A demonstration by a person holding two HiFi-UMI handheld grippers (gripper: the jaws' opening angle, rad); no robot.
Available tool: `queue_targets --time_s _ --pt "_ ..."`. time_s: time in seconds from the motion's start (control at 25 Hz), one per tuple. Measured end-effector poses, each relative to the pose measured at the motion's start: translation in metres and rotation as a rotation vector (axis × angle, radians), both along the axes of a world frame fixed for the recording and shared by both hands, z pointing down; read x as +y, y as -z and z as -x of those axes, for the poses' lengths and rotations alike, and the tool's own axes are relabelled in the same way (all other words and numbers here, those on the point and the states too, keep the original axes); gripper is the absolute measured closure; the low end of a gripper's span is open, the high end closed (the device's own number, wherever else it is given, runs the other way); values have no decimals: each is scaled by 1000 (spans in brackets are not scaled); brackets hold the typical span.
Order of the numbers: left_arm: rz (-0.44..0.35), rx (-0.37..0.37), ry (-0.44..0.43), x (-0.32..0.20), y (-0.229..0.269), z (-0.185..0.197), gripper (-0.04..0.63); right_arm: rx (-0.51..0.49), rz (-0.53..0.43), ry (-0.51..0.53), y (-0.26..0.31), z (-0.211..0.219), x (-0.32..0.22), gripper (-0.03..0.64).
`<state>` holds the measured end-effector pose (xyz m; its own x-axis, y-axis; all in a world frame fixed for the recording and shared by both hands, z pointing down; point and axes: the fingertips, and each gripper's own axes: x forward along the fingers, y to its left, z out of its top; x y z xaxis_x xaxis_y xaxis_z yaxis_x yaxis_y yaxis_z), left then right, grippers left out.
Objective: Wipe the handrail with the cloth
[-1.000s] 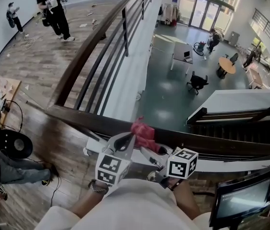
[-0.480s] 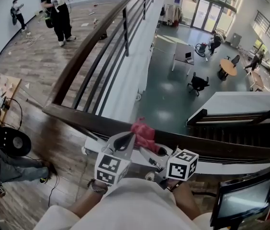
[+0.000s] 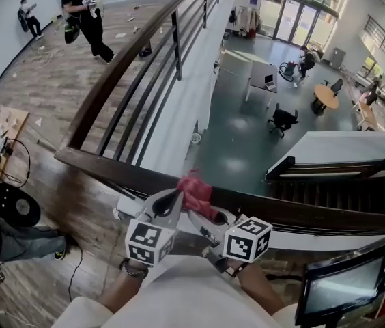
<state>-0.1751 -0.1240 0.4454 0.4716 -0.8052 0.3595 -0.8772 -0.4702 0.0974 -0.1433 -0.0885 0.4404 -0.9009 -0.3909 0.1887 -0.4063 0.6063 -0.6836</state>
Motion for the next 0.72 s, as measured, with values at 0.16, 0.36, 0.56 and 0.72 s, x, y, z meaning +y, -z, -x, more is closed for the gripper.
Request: queue_targets --time_s 0.16,0.36,0.56,0.72 --pt "-1 -8 23 0 0 1 591 1 -5 9 1 1 1 554" --pt "-1 -4 70 5 1 4 591 6 -13 29 1 2 6 555" --pt "6 -10 77 3 0 2 591 12 -19 30 0 0 5 555" --pt "7 -15 51 4 -6 9 591 28 -28 18 -6 7 5 555"
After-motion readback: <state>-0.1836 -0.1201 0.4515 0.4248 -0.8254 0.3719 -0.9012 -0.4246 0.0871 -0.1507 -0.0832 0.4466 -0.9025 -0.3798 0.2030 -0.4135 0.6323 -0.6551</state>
